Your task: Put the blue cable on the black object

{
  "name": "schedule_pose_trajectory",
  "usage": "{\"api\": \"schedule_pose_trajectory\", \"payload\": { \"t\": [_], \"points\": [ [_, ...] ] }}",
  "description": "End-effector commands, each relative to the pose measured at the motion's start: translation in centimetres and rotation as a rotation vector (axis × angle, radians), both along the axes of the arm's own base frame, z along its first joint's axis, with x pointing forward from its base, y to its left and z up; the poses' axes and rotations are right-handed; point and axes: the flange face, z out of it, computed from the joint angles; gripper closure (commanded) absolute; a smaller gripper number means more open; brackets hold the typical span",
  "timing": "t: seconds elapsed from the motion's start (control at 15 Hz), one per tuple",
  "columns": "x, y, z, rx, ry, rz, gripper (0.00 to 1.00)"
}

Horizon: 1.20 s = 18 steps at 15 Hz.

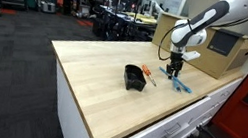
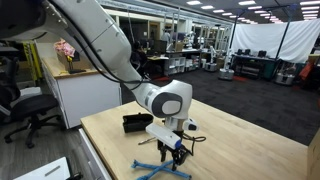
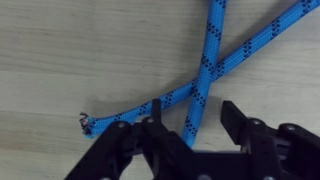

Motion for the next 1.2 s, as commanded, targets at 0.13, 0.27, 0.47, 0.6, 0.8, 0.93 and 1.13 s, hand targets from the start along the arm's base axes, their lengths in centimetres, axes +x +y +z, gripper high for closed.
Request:
{"api": "schedule_pose_trajectory", "payload": {
  "t": [0.13,0.27,0.47,0.6,0.8,0.93,1.13],
  "points": [
    [1.3,-0.8,-0.8,-0.005,0.002,-0.02,0.8],
    [1.3,-1.0,-0.8,-0.009,0.002,-0.025,0.94],
    [1.3,-1.1,-0.7,-0.011,0.007,-0.024,1.0],
    [0.8,-0.7,0.6,-0.005,0.013,-0.016,0.97],
    [-0.3,0.3,3.2,0.008,0.033,-0.014,0.97],
    [-0.6,1.2,5.0,0.003,0.047,-0.004,0.97],
    [-0.7,3.2,7.8,-0.013,0.036,0.051,0.97]
  ]
}}
